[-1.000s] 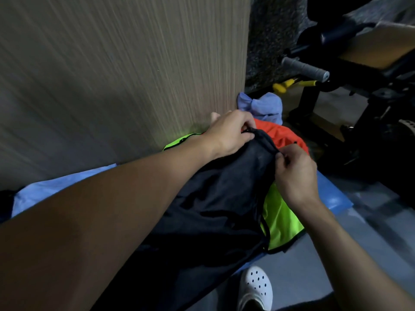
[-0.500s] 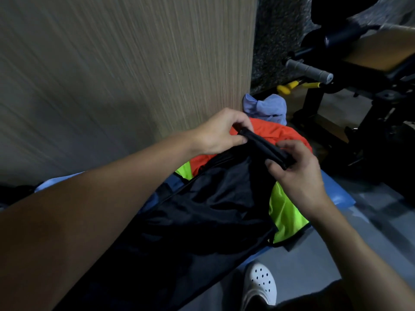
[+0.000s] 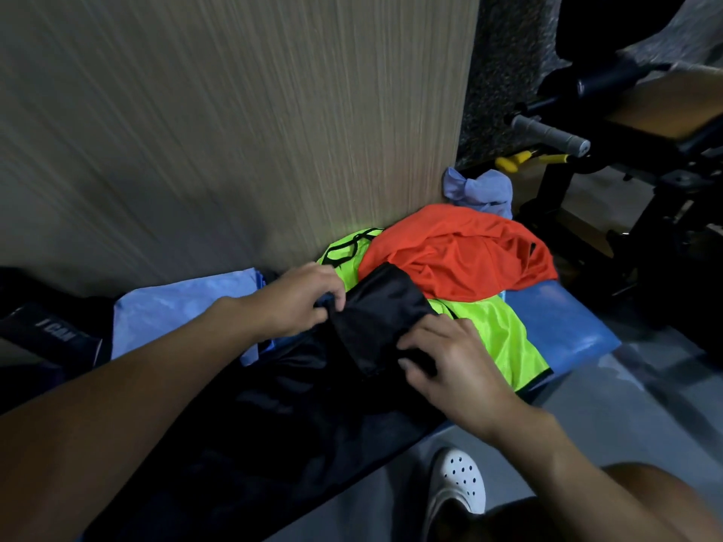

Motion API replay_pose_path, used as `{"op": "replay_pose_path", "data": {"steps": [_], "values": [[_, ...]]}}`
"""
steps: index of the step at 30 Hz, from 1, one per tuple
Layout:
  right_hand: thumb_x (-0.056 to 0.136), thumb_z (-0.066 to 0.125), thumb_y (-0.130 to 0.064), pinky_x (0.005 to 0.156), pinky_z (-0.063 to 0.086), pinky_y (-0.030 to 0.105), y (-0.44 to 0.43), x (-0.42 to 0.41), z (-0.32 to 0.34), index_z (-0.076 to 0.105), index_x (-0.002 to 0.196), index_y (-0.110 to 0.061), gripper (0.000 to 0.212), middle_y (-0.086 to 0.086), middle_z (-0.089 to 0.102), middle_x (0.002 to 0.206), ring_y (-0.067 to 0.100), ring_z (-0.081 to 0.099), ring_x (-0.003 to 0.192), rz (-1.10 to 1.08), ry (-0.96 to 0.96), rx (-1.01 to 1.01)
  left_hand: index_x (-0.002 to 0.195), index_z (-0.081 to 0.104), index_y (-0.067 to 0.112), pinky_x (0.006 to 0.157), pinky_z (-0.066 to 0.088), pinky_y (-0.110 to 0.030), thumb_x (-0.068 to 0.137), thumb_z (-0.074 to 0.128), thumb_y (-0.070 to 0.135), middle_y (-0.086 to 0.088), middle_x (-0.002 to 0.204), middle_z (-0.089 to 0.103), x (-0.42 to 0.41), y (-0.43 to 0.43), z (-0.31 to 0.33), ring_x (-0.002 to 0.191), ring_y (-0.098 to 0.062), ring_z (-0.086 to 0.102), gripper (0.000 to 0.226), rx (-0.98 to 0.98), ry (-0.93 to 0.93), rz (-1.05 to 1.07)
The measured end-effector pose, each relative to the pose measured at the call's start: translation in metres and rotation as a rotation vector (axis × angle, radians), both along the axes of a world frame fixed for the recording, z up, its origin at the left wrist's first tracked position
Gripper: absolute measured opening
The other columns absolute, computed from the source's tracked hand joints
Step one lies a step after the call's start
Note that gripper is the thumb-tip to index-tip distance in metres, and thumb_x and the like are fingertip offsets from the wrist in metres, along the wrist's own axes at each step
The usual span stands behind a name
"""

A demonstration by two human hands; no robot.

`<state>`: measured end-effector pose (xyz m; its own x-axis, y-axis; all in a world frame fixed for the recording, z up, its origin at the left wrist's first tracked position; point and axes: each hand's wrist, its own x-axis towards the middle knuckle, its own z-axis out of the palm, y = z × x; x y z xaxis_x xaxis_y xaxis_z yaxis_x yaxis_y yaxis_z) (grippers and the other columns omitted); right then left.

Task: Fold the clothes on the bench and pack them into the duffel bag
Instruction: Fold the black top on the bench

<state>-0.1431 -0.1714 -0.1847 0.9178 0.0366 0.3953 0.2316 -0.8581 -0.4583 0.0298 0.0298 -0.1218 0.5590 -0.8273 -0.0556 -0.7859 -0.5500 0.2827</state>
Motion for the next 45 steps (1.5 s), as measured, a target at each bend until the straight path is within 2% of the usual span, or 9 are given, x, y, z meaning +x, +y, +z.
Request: {"op": "replay_pose_path", "data": {"steps": [3,8,13,23,27,31,38,42,45], "values": [[0.083,0.060,-0.030,0.077,0.042,0.039,-0.007,0.002,-0.001,0.066,0.097,-0.023,0.016,-0.004,0.062,0.094,0.024,0.059,0.090,-0.206,-0.036,0.068,0.101,0.061,0.032,0.100,0.035,-0.040,0.081,0.059,0.006,0.010,0.114,0.053,-0.004,0.007,-0.006,0.115,-0.015,0.043,0.033,0.225,-0.053,0.050],[0.085,0.068,-0.035,0.083,0.044,0.044,-0.017,0.012,-0.008,0.061,0.110,-0.017,0.031,0.003,0.064,0.104,0.031,0.058,0.102,-0.461,0.166,0.131,0.133,0.052,0.022,0.105,0.041,-0.042,0.088,0.067,0.035,0.002,0.128,0.057,-0.011,-0.024,-0.013,0.122,-0.020,0.053,0.049,-0.109,0.038,0.220],[0.089,0.062,-0.045,0.085,0.034,0.040,-0.017,0.018,-0.010,0.054,0.118,-0.021,0.038,0.002,0.067,0.107,0.029,0.058,0.107,-0.486,0.250,0.130,0.128,0.055,0.027,0.100,0.045,-0.048,0.085,0.074,0.039,0.012,0.093,0.056,-0.005,-0.053,-0.032,0.099,-0.020,0.060,0.048,-0.234,0.140,0.381],[0.086,0.067,-0.036,0.086,0.035,0.043,-0.019,0.021,-0.006,0.057,0.116,-0.019,0.036,0.006,0.061,0.109,0.033,0.053,0.107,-0.497,0.220,-0.017,0.125,0.056,0.020,0.083,0.049,-0.037,0.087,0.074,0.021,0.006,0.095,0.055,-0.021,-0.038,-0.051,0.083,-0.014,0.051,0.042,-0.348,0.025,0.447],[0.080,0.072,-0.020,0.078,0.045,0.046,-0.004,0.024,0.003,0.062,0.105,-0.017,0.027,0.002,0.060,0.091,0.031,0.056,0.089,-0.293,0.014,0.065,0.101,0.066,0.018,0.069,0.045,-0.020,0.090,0.064,0.006,0.007,0.081,0.062,-0.057,-0.009,-0.043,0.064,0.002,0.055,0.017,-0.589,0.186,0.668],[0.077,0.069,-0.007,0.078,0.050,0.047,0.044,0.033,0.013,0.065,0.099,-0.016,0.024,-0.005,0.060,0.084,0.024,0.059,0.085,0.039,0.034,0.139,0.081,0.065,0.011,0.059,0.045,-0.011,0.087,0.057,-0.012,-0.003,0.069,0.066,-0.116,0.061,-0.034,0.052,0.004,0.056,0.025,-0.908,0.382,0.996],[0.085,0.065,-0.009,0.083,0.049,0.032,0.186,0.055,0.038,0.066,0.102,-0.015,0.018,-0.001,0.064,0.092,0.017,0.061,0.085,0.514,0.223,0.144,0.088,0.066,0.007,0.057,0.043,-0.020,0.095,0.053,-0.004,-0.008,0.078,0.067,-0.206,0.202,-0.044,0.067,-0.017,0.056,0.018,-1.062,0.432,1.538],[0.088,0.066,-0.015,0.092,0.047,0.030,0.265,0.072,0.040,0.064,0.112,-0.016,0.024,-0.004,0.064,0.103,0.015,0.060,0.098,0.652,0.379,0.068,0.096,0.060,0.005,0.059,0.041,-0.023,0.092,0.062,0.003,-0.007,0.083,0.062,-0.242,0.231,-0.065,0.070,-0.014,0.054,0.006,-1.024,0.454,1.754],[0.089,0.066,-0.016,0.099,0.044,0.031,0.303,0.087,0.031,0.058,0.124,-0.014,0.036,0.001,0.063,0.119,0.017,0.058,0.111,0.700,0.471,-0.067,0.097,0.050,0.008,0.061,0.043,-0.026,0.087,0.073,0.007,-0.011,0.091,0.059,-0.252,0.236,-0.087,0.074,-0.016,0.057,0.025,-1.163,0.665,1.807]]}}
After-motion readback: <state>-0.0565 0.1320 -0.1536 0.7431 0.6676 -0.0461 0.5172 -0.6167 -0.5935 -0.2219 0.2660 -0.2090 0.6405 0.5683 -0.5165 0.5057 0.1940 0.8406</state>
